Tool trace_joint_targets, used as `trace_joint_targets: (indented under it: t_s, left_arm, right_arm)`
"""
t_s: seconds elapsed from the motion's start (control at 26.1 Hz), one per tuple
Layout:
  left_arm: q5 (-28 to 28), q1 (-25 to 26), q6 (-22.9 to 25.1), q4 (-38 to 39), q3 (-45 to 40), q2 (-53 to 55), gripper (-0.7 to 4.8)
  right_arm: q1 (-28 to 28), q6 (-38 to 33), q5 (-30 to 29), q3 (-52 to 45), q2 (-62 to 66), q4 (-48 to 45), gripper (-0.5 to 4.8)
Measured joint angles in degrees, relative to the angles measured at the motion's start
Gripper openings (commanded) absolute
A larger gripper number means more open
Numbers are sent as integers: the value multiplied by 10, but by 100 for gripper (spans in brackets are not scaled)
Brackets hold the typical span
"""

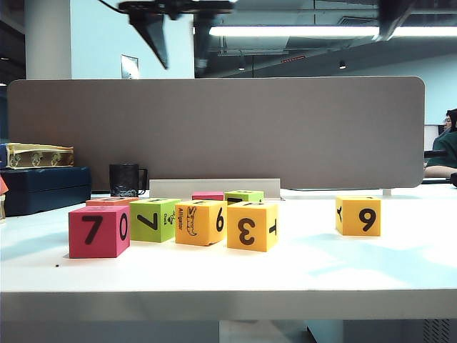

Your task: Select the appropriate blocks from the scattered letter blocks on the table and arrange them in a row to spell out "DEEP".

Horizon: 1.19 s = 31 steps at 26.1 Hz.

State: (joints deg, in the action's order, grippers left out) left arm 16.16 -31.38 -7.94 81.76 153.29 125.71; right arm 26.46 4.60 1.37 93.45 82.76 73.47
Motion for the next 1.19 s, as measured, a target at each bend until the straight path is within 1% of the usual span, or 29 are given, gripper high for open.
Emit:
trace_joint_targets:
  t_s: [0.04,0.08,0.15,0.19,0.27,0.31,0.34,0.5,0.57,0.69,0.84,1.0,1.07,1.11,1.19]
  left_arm:
    - [0,17,6,0,0,-8,236]
    - [1,30,9,0,0,-14,211]
    - [1,57,25,0,0,-23,116]
    - [0,70,28,0,0,-23,105]
    - [-12,97,30,0,0,-20,101]
    - [-18,104,32,0,0,-20,69]
    - [-32,120,32,1,0,-20,55]
    - [-46,153,32,1,0,-20,48]
    - [-57,178,32,1,0,-19,48]
    - [-57,203,32,1,0,-3,48]
    - [-60,206,32,2,0,24,48]
    - [-60,207,32,2,0,75,44]
    - [-60,207,32,2,-24,86,5]
    - [-60,207,32,2,-42,85,-4]
    - [-60,210,31,1,-95,80,-4]
  right_arm:
    - [0,0,-23,0,17,-6,-1]
    - [0,0,-36,0,27,-10,-1]
    - [0,0,-65,0,51,-19,-1]
    - [0,0,-72,0,63,-25,-1]
    - [0,0,-75,0,84,-36,-1]
    - [0,0,-75,0,91,-37,-1]
    - [-1,-1,-75,0,107,-41,-1]
    - [0,-2,-78,0,135,-42,-1]
    - [0,-3,-92,0,160,-43,-1]
    - [0,-3,-102,0,196,-48,-1]
    - [0,-3,-102,0,226,-59,-1]
    - [0,-3,-102,0,260,-75,-1]
    - [0,-3,-103,0,279,-76,-1]
    - [0,-3,-104,0,287,-77,-1]
    - [1,-3,-119,0,301,-77,-1]
